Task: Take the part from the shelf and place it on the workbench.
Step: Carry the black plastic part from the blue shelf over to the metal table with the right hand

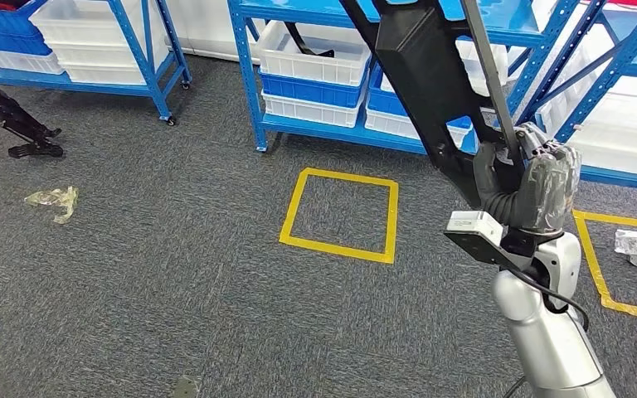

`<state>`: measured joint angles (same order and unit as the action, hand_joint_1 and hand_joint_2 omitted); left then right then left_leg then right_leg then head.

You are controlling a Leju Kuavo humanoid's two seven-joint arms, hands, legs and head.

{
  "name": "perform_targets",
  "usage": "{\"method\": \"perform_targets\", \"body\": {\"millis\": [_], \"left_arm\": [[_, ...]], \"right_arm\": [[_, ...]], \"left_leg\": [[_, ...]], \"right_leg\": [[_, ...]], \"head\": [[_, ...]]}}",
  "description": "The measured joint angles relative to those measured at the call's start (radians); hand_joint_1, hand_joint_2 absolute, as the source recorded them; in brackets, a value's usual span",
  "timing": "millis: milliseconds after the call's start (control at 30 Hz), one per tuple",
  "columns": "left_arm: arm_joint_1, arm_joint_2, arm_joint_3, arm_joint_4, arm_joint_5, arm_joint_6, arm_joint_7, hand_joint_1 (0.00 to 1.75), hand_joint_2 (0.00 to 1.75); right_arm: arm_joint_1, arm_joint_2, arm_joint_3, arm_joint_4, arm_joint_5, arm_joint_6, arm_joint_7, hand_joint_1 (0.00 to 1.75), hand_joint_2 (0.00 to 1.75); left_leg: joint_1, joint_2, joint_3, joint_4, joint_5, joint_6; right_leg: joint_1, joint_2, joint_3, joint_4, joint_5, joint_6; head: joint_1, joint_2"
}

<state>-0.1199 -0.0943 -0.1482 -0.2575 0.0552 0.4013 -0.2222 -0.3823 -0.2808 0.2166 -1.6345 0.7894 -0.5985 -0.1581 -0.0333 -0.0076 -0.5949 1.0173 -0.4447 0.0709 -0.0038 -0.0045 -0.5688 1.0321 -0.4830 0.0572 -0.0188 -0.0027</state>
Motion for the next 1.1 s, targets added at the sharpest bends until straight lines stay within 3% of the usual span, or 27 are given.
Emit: {"method": "perform_targets", "body": {"millis": [100, 167, 267, 300, 333, 400, 467, 533, 600, 633, 667, 733, 800, 833, 867, 933, 1000, 1033, 1100], "left_arm": [[0.0, 0.0, -0.004, 0.0, 0.0, 0.0, 0.003, 0.0, 1.75], [-0.001, 0.002, -0.008, 0.0, 0.001, 0.0, 0.005, 0.0, 1.75], [0.0, 0.004, -0.012, 0.0, 0.003, 0.001, 0.006, 0.0, 1.75], [0.001, 0.004, -0.012, 0.0, 0.003, 0.001, 0.006, 0.0, 1.75], [0.001, 0.004, -0.012, 0.0, 0.004, 0.001, 0.007, 0.0, 1.75], [0.001, 0.004, -0.013, 0.0, 0.004, 0.001, 0.007, 0.0, 1.75], [-0.001, 0.003, -0.013, 0.0, 0.004, 0.001, 0.007, 0.0, 1.75], [-0.004, 0.002, -0.015, -0.001, 0.004, 0.001, 0.007, 0.0, 1.75], [-0.003, 0.002, -0.016, -0.001, 0.004, 0.0, 0.007, 0.0, 1.75], [-0.002, 0.003, -0.016, -0.001, 0.004, 0.001, 0.007, 0.0, 1.75], [-0.002, 0.004, -0.016, -0.001, 0.004, 0.001, 0.007, 0.0, 1.75], [-0.003, 0.005, -0.016, -0.001, 0.005, 0.002, 0.007, 0.0, 1.75], [-0.003, 0.005, -0.016, -0.001, 0.007, 0.001, 0.007, 0.0, 1.75], [-0.002, 0.005, -0.016, -0.001, 0.007, 0.0, 0.007, 0.0, 1.75], [-0.001, 0.005, -0.016, 0.0, 0.008, 0.0, 0.007, 0.0, 1.75], [-0.001, 0.005, -0.016, 0.0, 0.009, 0.0, 0.007, 0.0, 1.75], [-0.002, 0.004, -0.016, 0.0, 0.01, 0.0, 0.007, 0.0, 1.75], [-0.001, 0.004, -0.016, 0.0, 0.011, 0.0, 0.007, 0.0, 1.75], [0.001, 0.005, -0.017, 0.0, 0.012, 0.002, 0.007, 0.0, 1.75]], "right_arm": [[-0.003, -0.002, 0.001, 0.004, 0.008, 0.009, 0.011, 1.69, 1.75], [-0.005, -0.002, 0.003, 0.005, 0.013, 0.012, 0.015, 1.69, 1.75], [-0.006, -0.001, 0.004, 0.007, 0.02, 0.018, 0.02, 1.69, 1.75], [-0.005, -0.001, 0.004, 0.009, 0.021, 0.019, 0.021, 1.69, 1.75], [-0.005, 0.0, 0.005, 0.011, 0.022, 0.02, 0.022, 1.69, 1.75], [-0.005, 0.001, 0.006, 0.013, 0.022, 0.02, 0.023, 1.69, 1.75], [-0.008, 0.001, 0.006, 0.013, 0.022, 0.02, 0.023, 1.69, 1.75], [-0.011, 0.0, 0.006, 0.013, 0.023, 0.02, 0.023, 1.69, 1.75], [-0.012, 0.0, 0.006, 0.013, 0.023, 0.02, 0.023, 1.69, 1.75], [-0.011, 0.001, 0.006, 0.013, 0.023, 0.02, 0.024, 1.69, 1.75], [-0.011, 0.001, 0.006, 0.013, 0.024, 0.02, 0.024, 1.69, 1.75], [-0.009, -0.001, 0.006, 0.014, 0.025, 0.02, 0.025, 1.69, 1.75], [-0.005, -0.002, 0.006, 0.016, 0.027, 0.021, 0.028, 1.69, 1.75], [-0.002, -0.002, 0.006, 0.017, 0.028, 0.021, 0.029, 1.69, 1.75], [0.0, -0.002, 0.006, 0.018, 0.028, 0.022, 0.03, 1.69, 1.75], [0.001, -0.002, 0.006, 0.019, 0.03, 0.024, 0.032, 1.69, 1.75], [0.0, -0.002, 0.006, 0.019, 0.032, 0.026, 0.032, 1.69, 1.75], [0.0, -0.002, 0.006, 0.019, 0.034, 0.026, 0.033, 1.69, 1.75], [0.0, 0.0, 0.006, 0.019, 0.038, 0.028, 0.034, 1.69, 1.75]], "left_leg": [[0.0, -0.001, -0.01, 0.003, 0.003, -0.014], [0.003, -0.002, -0.031, 0.041, -0.023, -0.029], [0.024, 0.0, -0.118, 0.223, -0.111, -0.058], [0.033, 0.001, -0.143, 0.271, -0.126, -0.066], [0.041, 0.003, -0.15, 0.285, -0.122, -0.073], [0.055, 0.017, -0.104, 0.196, -0.068, -0.086], [0.062, 0.056, -0.033, 0.059, -0.021, -0.095], [0.056, 0.072, -0.008, 0.002, -0.011, -0.088], [0.045, 0.049, -0.011, -0.001, -0.006, -0.066], [0.042, 0.038, -0.009, -0.004, -0.003, -0.055], [0.04, 0.028, -0.007, -0.007, 0.002, -0.043], [0.037, 0.007, -0.006, -0.01, 0.008, -0.027], [0.029, -0.018, -0.007, -0.01, 0.009, -0.019], [0.025, -0.032, -0.007, -0.009, 0.009, -0.017], [0.021, -0.047, -0.007, -0.009, 0.009, -0.016], [0.016, -0.075, -0.005, -0.008, 0.01, -0.015], [0.012, -0.099, -0.008, -0.006, 0.009, -0.017], [0.012, -0.108, -0.011, -0.005, 0.009, -0.019], [0.011, -0.124, -0.015, -0.006, 0.011, -0.025]], "right_leg": [[-0.002, -0.001, 0.001, -0.012, 0.012, -0.028], [-0.013, -0.005, 0.002, -0.017, 0.019, -0.04], [-0.02, -0.02, -0.002, -0.019, 0.021, -0.048], [-0.022, -0.026, -0.003, -0.019, 0.021, -0.047], [-0.025, -0.034, -0.003, -0.019, 0.022, -0.046], [-0.033, -0.048, -0.002, -0.018, 0.021, -0.041], [-0.032, -0.061, 0.001, -0.018, 0.019, -0.027], [-0.027, -0.074, 0.002, -0.021, 0.018, -0.008], [-0.03, -0.09, 0.005, -0.027, 0.02, 0.01], [-0.033, -0.086, 0.003, -0.022, 0.014, 0.016], [-0.036, -0.074, -0.006, 0.0, 0.001, 0.017], [-0.036, -0.029, -0.058, 0.112, -0.053, 0.005], [-0.027, -0.004, -0.126, 0.247, -0.1, -0.004], [-0.022, 0.0, -0.144, 0.275, -0.103, -0.004], [-0.018, 0.003, -0.142, 0.26, -0.09, -0.002], [-0.012, 0.027, -0.088, 0.126, -0.029, 0.0], [-0.007, 0.056, -0.033, 0.009, 0.017, -0.009], [-0.004, 0.062, -0.022, -0.013, 0.025, -0.015], [-0.004, 0.044, -0.019, -0.018, 0.029, -0.025]], "head": [[0.0, 0.0], [-0.002, 0.0], [-0.006, 0.0], [-0.006, 0.0], [-0.006, 0.0], [-0.006, 0.0], [-0.008, 0.0], [-0.006, 0.0], [-0.002, 0.0], [0.0, 0.0], [0.001, 0.0], [0.007, 0.0], [0.01, 0.0], [0.01, 0.0], [0.01, 0.0], [0.01, 0.0], [0.009, 0.0], [0.009, 0.0], [0.008, 0.0]]}}
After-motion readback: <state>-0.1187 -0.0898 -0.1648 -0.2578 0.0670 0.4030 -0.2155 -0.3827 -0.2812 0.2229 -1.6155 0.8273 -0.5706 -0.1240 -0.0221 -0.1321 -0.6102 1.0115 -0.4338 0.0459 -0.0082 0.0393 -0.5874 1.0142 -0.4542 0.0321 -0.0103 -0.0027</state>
